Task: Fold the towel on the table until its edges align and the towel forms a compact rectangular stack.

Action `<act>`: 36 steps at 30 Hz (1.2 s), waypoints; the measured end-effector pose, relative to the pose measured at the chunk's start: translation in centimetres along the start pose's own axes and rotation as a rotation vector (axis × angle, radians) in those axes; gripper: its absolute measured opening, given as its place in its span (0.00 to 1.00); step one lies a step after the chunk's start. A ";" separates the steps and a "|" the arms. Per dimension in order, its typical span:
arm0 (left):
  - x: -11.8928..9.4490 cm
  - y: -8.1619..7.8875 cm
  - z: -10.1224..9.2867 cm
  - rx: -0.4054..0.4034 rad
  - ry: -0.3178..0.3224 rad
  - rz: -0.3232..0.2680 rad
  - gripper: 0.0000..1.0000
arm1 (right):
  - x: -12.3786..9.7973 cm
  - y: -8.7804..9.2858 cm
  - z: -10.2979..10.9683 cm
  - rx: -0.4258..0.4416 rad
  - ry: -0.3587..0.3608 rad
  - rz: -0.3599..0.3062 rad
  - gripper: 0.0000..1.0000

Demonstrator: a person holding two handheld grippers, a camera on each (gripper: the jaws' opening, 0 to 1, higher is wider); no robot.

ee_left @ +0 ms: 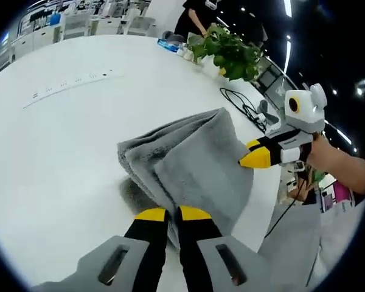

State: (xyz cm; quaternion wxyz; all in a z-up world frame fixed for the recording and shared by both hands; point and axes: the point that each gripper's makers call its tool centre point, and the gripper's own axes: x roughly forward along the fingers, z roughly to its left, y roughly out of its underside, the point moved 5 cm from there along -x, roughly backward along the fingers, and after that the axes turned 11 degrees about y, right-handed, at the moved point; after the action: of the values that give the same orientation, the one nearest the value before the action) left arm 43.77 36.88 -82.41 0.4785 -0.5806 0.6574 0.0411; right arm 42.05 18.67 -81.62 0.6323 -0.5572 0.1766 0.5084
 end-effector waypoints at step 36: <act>2.7 2.8 -0.5 0.236 -0.170 0.129 0.09 | 1.7 1.8 -1.3 -0.365 0.177 0.011 0.16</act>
State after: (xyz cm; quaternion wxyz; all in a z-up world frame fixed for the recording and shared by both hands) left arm 41.58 35.50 -85.34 0.5936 -0.4714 0.6508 0.0433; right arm 41.66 18.01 -84.33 0.5000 -0.7040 0.1397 0.4846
